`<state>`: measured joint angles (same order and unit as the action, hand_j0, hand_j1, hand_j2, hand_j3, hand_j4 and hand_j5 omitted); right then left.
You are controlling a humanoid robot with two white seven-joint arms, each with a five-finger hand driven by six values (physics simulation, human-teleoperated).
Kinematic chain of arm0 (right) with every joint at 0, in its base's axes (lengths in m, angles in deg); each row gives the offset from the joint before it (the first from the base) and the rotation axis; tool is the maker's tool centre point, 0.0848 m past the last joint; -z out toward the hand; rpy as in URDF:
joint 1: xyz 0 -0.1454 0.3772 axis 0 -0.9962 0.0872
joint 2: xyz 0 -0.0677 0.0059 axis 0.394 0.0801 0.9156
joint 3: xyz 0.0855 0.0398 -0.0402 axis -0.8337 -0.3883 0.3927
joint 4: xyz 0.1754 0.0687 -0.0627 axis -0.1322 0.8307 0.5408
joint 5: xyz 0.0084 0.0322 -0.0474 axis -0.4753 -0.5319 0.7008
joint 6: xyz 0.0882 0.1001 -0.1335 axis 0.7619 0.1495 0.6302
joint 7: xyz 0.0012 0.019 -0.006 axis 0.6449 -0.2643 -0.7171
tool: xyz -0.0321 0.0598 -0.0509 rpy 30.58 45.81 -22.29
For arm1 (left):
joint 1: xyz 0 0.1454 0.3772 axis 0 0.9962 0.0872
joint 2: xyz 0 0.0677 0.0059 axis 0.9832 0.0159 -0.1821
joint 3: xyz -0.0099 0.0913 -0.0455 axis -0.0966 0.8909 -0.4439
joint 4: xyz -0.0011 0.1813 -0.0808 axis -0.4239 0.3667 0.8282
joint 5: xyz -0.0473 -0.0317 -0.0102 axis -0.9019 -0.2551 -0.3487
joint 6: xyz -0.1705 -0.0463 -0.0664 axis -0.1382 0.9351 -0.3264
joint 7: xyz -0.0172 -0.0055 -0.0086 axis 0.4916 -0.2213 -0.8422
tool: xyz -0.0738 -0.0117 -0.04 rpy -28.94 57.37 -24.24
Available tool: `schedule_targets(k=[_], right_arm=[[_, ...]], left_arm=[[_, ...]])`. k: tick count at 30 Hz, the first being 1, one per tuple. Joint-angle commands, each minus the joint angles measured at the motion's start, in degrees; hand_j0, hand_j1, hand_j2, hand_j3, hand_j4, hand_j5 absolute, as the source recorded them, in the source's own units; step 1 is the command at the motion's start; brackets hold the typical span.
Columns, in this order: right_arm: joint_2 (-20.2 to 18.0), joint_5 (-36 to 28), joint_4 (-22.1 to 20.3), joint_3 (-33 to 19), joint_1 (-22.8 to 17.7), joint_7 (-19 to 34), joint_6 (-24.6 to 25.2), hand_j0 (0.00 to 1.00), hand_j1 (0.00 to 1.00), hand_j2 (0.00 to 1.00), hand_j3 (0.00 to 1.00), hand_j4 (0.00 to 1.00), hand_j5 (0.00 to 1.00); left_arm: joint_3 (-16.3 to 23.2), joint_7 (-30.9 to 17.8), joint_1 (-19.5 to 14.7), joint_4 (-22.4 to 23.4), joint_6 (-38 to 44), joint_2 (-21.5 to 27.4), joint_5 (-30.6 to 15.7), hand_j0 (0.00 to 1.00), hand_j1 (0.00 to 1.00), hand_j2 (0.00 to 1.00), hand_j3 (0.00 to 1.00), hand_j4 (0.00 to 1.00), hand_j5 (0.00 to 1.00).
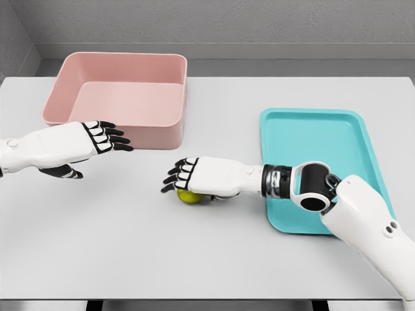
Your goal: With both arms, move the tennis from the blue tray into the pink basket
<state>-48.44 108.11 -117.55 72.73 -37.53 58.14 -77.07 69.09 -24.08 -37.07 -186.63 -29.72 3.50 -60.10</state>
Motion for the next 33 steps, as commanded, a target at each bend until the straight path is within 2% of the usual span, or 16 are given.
schedule_targets(k=[1, 5, 8, 11, 13, 15, 18, 20, 23, 27, 31, 33], right_arm=[[-0.3, -0.4, 0.0, -0.2, 0.0, 0.0, 0.1, 1.00, 1.00, 1.00, 1.00, 1.00, 1.00], [-1.9, -1.0, -0.3, -1.7, 0.4, 0.0, 0.1, 1.00, 1.00, 1.00, 1.00, 1.00, 1.00], [-2.0, -1.1, -3.5, -4.4, 0.4, 0.0, 0.1, 1.00, 1.00, 1.00, 1.00, 1.00, 1.00], [-3.5, -2.4, -3.6, -10.7, 0.4, -0.2, 0.1, 1.00, 1.00, 1.00, 1.00, 1.00, 1.00], [-4.9, -4.7, -3.7, -14.0, 0.3, -0.2, 0.1, 1.00, 1.00, 1.00, 1.00, 1.00, 1.00], [-8.6, -9.8, -3.5, -20.2, -0.7, -0.2, 0.1, 1.00, 1.00, 1.00, 1.00, 1.00, 1.00], [-12.8, -17.2, -3.3, -28.5, -6.1, -0.3, 0.1, 1.00, 1.00, 1.00, 1.00, 1.00, 1.00], [-15.0, -21.4, -3.2, -33.0, -9.8, -0.3, 0.1, 1.00, 1.00, 1.00, 1.00, 1.00, 1.00], [-15.9, -21.8, -3.2, -41.6, -15.4, -0.2, 0.1, 1.00, 1.00, 1.00, 1.00, 1.00, 1.00], [-15.9, -22.1, -2.9, -42.9, -18.5, -0.3, 0.1, 1.00, 1.00, 1.00, 1.00, 1.00, 1.00], [-15.7, -22.0, -2.7, -43.1, -21.0, -0.2, 0.1, 1.00, 1.00, 1.00, 1.00, 1.00, 1.00], [-15.5, -22.4, -1.8, -46.0, -22.1, -0.2, 0.1, 1.00, 1.00, 1.00, 1.00, 1.00, 1.00]], left_arm=[[0.0, 0.0, 0.0, 0.0, 0.1, 0.0, -0.3, 1.00, 1.00, 1.00, 1.00, 1.00, 1.00], [0.1, 0.0, 0.0, 0.1, 0.1, -0.3, -0.2, 1.00, 1.00, 1.00, 1.00, 1.00, 1.00], [0.1, 0.0, 0.0, 0.3, 0.1, -0.7, -0.1, 1.00, 1.00, 1.00, 1.00, 1.00, 1.00], [0.1, 0.0, 0.0, 0.5, 0.1, -1.9, 0.7, 1.00, 1.00, 1.00, 1.00, 1.00, 1.00], [0.2, 0.0, 0.0, 0.5, 0.1, -4.2, 2.9, 1.00, 1.00, 1.00, 1.00, 1.00, 1.00], [0.3, 0.0, 0.0, 0.5, 0.1, -6.7, 5.8, 1.00, 1.00, 1.00, 1.00, 1.00, 1.00], [2.0, -0.1, -0.6, 0.5, 0.1, -9.7, 9.4, 1.00, 1.00, 1.00, 1.00, 1.00, 1.00], [3.6, -0.3, -1.6, 0.5, 0.1, -10.9, 9.9, 1.00, 1.00, 1.00, 1.00, 1.00, 1.00], [6.3, -1.3, -3.9, 0.6, 0.1, -12.2, 10.4, 1.00, 1.00, 1.00, 1.00, 1.00, 1.00], [11.6, -2.3, -7.6, 0.8, 0.1, -14.1, 10.3, 1.00, 1.00, 1.00, 1.00, 1.00, 1.00], [14.1, -2.3, -9.8, 0.8, 0.1, -15.3, 10.3, 1.00, 1.00, 1.00, 1.00, 1.00, 1.00], [14.4, -2.3, -10.5, 0.8, 0.1, -16.0, 10.3, 1.00, 1.00, 1.00, 1.00, 1.00, 1.00]])
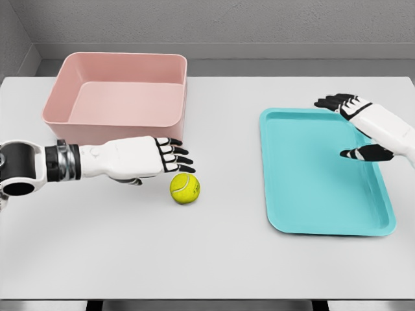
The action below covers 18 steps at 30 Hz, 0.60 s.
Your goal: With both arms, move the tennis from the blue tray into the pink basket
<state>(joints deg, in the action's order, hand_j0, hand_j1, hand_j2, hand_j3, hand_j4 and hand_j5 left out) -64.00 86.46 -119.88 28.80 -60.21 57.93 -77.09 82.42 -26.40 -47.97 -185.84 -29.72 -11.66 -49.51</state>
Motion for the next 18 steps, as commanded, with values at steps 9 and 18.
schedule_targets(k=[9, 18], right_arm=[[1.0, -0.8, 1.5, -2.1, -0.1, 0.0, 0.1, 1.00, 1.00, 1.00, 1.00, 1.00, 1.00], [1.1, -0.8, 1.5, -2.1, -0.1, -0.1, 0.1, 1.00, 1.00, 1.00, 1.00, 1.00, 1.00]], left_arm=[[4.7, -0.1, -2.7, 1.9, 0.1, -4.3, -1.0, 1.00, 1.00, 1.00, 1.00, 1.00, 1.00], [6.0, -1.0, -2.6, 3.2, 0.1, -4.3, -5.4, 1.00, 1.00, 1.00, 1.00, 1.00, 1.00]])
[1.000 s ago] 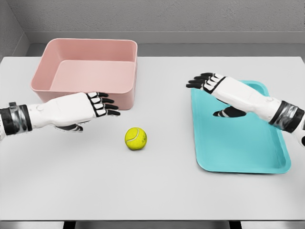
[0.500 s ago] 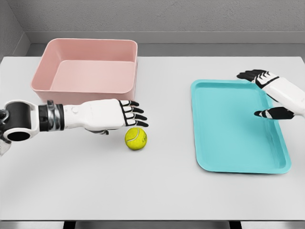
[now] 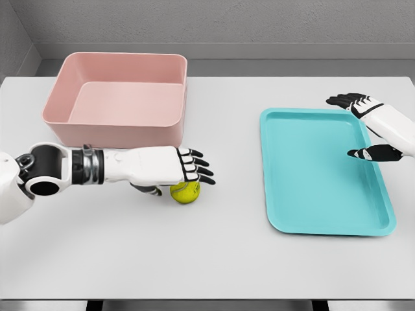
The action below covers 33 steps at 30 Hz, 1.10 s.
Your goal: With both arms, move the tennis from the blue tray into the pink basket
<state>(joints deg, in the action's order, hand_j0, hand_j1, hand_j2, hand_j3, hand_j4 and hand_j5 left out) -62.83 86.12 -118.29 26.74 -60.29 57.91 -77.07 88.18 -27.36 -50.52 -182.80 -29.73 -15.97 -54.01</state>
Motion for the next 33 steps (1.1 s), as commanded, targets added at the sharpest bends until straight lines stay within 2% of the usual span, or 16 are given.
schedule_targets(k=[1, 23, 26, 33], right_arm=[[0.0, -0.4, 0.0, -0.1, 0.0, 0.0, 0.1, 1.00, 1.00, 1.00, 1.00, 1.00, 1.00], [-0.1, -0.4, 0.0, -0.1, 0.0, 0.0, 0.1, 1.00, 1.00, 1.00, 1.00, 1.00, 1.00], [-0.1, -0.4, 0.0, -0.1, 0.0, 0.0, 0.1, 1.00, 1.00, 1.00, 1.00, 1.00, 1.00], [-0.1, -0.5, 0.0, -0.1, 0.0, 0.0, 0.1, 1.00, 1.00, 1.00, 1.00, 1.00, 1.00]], left_arm=[[0.1, 0.0, 0.0, 0.1, 0.1, 0.0, -0.9, 1.00, 1.00, 1.00, 1.00, 1.00, 1.00], [1.9, -0.1, 0.1, 3.1, 0.1, -1.9, -0.2, 1.00, 1.00, 1.00, 1.00, 1.00, 1.00], [2.3, -0.1, 0.1, 3.6, 0.1, -2.1, -0.2, 0.92, 0.92, 0.92, 0.92, 0.92, 0.92], [2.6, -0.1, 0.1, 4.8, 0.1, -2.8, -0.2, 0.92, 0.92, 0.92, 0.92, 0.92, 0.92]])
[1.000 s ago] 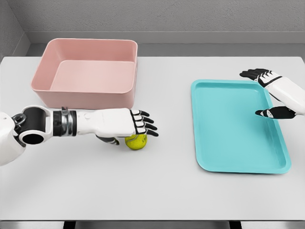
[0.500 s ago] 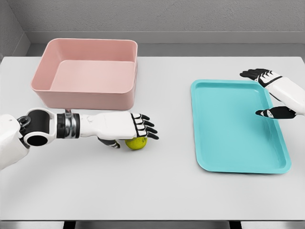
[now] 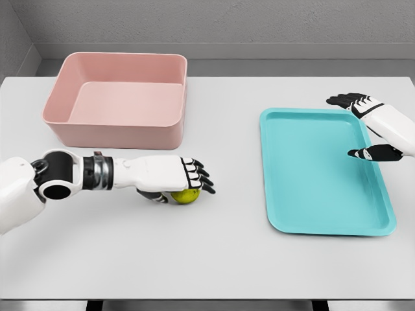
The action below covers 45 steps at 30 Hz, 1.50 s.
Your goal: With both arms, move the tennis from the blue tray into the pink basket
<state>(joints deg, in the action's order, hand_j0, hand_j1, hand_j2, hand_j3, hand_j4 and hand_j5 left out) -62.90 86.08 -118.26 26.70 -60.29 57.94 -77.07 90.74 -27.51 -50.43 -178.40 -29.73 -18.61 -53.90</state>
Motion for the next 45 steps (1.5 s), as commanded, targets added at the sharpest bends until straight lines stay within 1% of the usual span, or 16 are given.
schedule_targets(k=[1, 6, 7, 10, 13, 14, 27, 34, 41, 45], right_arm=[[-0.1, -0.5, 0.0, 0.0, 0.0, -0.1, 0.1, 1.00, 1.00, 1.00, 1.00, 1.00, 1.00], [-0.1, -0.5, -0.1, 0.0, 0.0, -0.1, 0.1, 1.00, 1.00, 1.00, 1.00, 1.00, 1.00], [-0.1, -0.5, -0.1, 0.0, 0.0, -0.1, 0.1, 1.00, 1.00, 1.00, 1.00, 1.00, 1.00], [-0.1, -0.5, -0.1, 0.0, 0.0, -0.1, 0.1, 1.00, 1.00, 1.00, 1.00, 1.00, 1.00], [-0.1, -0.5, -0.1, 0.0, -0.1, -0.1, 0.1, 1.00, 1.00, 1.00, 1.00, 1.00, 1.00], [-0.1, -0.5, -0.2, 0.0, -0.1, -0.1, 0.1, 1.00, 1.00, 1.00, 1.00, 1.00, 1.00], [-0.1, -0.5, -0.2, 0.0, -0.1, -0.1, 0.1, 1.00, 1.00, 1.00, 1.00, 1.00, 1.00], [-0.1, -0.5, -0.2, 0.0, -0.1, -0.1, 0.1, 1.00, 1.00, 1.00, 1.00, 1.00, 1.00], [-0.1, -0.5, -0.2, 0.0, -0.1, -0.1, 0.1, 1.00, 1.00, 1.00, 1.00, 1.00, 1.00], [-0.1, -0.5, -0.2, 0.0, -0.1, -0.1, 0.1, 1.00, 1.00, 1.00, 1.00, 1.00, 1.00]], left_arm=[[0.0, 0.0, 0.0, 0.4, 0.1, -0.3, -0.4, 0.92, 0.92, 0.92, 0.92, 0.92, 0.92], [0.2, -0.6, 0.0, 1.4, 0.1, -1.9, -0.1, 0.88, 0.88, 0.88, 0.88, 0.88, 0.88], [0.2, -0.7, 0.0, 1.4, 0.1, -1.9, -0.1, 0.86, 0.86, 0.86, 0.86, 0.86, 0.86], [0.2, -2.3, 0.1, 1.4, 0.1, -1.9, -0.2, 0.74, 0.74, 0.74, 0.74, 0.74, 0.74], [0.1, -2.4, 0.3, 1.4, 0.1, -1.9, -0.2, 0.66, 0.66, 0.66, 0.66, 0.66, 0.66], [0.2, -2.4, 0.2, 1.4, 0.1, -1.9, -0.2, 0.64, 0.64, 0.64, 0.64, 0.64, 0.64], [0.1, -2.4, -0.1, 0.7, 0.1, -1.5, -0.4, 0.64, 0.64, 0.64, 0.64, 0.64, 0.64], [0.1, -2.4, -2.1, 0.5, 0.1, -0.6, -0.7, 0.64, 0.64, 0.64, 0.64, 0.64, 0.64], [0.0, -2.4, -3.3, -2.7, 0.1, 1.9, -0.8, 0.64, 0.64, 0.64, 0.64, 0.64, 0.64], [-0.1, -2.3, -4.5, -3.5, 0.1, 2.6, -1.0, 0.64, 0.64, 0.64, 0.64, 0.64, 0.64]])
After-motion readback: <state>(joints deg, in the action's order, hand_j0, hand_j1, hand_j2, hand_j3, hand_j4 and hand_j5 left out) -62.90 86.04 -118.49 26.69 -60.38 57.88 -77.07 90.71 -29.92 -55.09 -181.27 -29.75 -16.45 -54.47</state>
